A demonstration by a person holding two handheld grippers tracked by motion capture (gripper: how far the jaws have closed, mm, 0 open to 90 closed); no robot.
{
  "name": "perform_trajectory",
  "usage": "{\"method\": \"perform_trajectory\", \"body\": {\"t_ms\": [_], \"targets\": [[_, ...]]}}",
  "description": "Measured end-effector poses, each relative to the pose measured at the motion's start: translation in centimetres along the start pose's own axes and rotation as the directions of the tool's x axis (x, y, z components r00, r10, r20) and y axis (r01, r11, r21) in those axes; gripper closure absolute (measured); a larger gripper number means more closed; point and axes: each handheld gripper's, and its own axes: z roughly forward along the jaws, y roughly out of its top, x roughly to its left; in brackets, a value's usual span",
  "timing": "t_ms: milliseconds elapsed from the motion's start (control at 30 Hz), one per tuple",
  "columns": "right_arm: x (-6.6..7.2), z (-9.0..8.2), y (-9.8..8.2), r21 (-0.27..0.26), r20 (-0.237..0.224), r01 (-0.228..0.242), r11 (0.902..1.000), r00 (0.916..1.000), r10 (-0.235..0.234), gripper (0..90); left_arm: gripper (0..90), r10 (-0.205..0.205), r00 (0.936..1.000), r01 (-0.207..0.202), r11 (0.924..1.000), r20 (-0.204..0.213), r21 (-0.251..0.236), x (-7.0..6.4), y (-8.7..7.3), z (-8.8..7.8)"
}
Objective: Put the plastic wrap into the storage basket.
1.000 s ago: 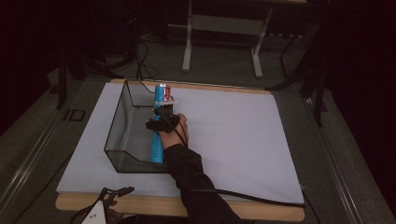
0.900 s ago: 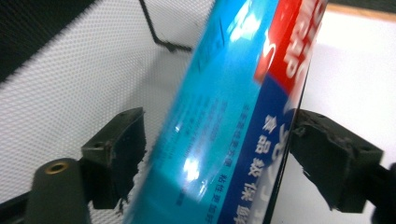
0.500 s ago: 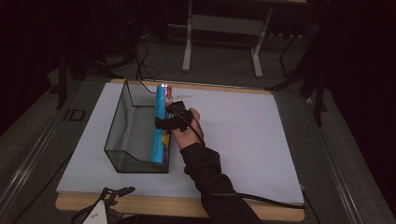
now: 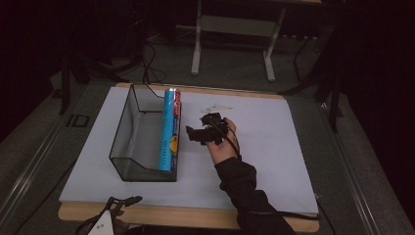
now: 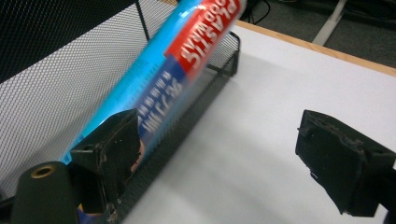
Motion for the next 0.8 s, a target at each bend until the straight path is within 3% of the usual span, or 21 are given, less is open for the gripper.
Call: {"method": "perform_trajectory", "body": {"t_ms": [200, 367, 667, 800], "targets": [[-2.1, -2.2, -1.5, 0.004, 0.038, 0.017, 0.9998, 0.9991, -0.017, 13.7, 2.7, -0.001, 1.0000, 0.001, 1.0000, 0.002, 0.002, 0.0, 0.0, 0.1], [-3.8, -4.0, -2.6, -0.003, 0.055, -0.008, 1.0000, 0.9984, 0.009, 13.9, 2.7, 0.001, 1.0000, -0.001, 1.0000, 0.004, 0.005, 0.0, 0.0, 0.2], [-5.0, -6.4, -4.4, -0.030, 0.044, -0.021, 0.9993, 0.9988, 0.022, 14.0, 2.7, 0.000, 1.0000, 0.000, 1.0000, 0.003, 0.010, 0.0, 0.0, 0.3], [-5.2, -7.4, -6.1, -0.030, 0.029, -0.015, 0.9994, 0.9995, 0.016, 14.0, 2.7, 0.003, 1.0000, -0.003, 1.0000, 0.000, 0.008, -0.1, 0.0, 0.2]]}}
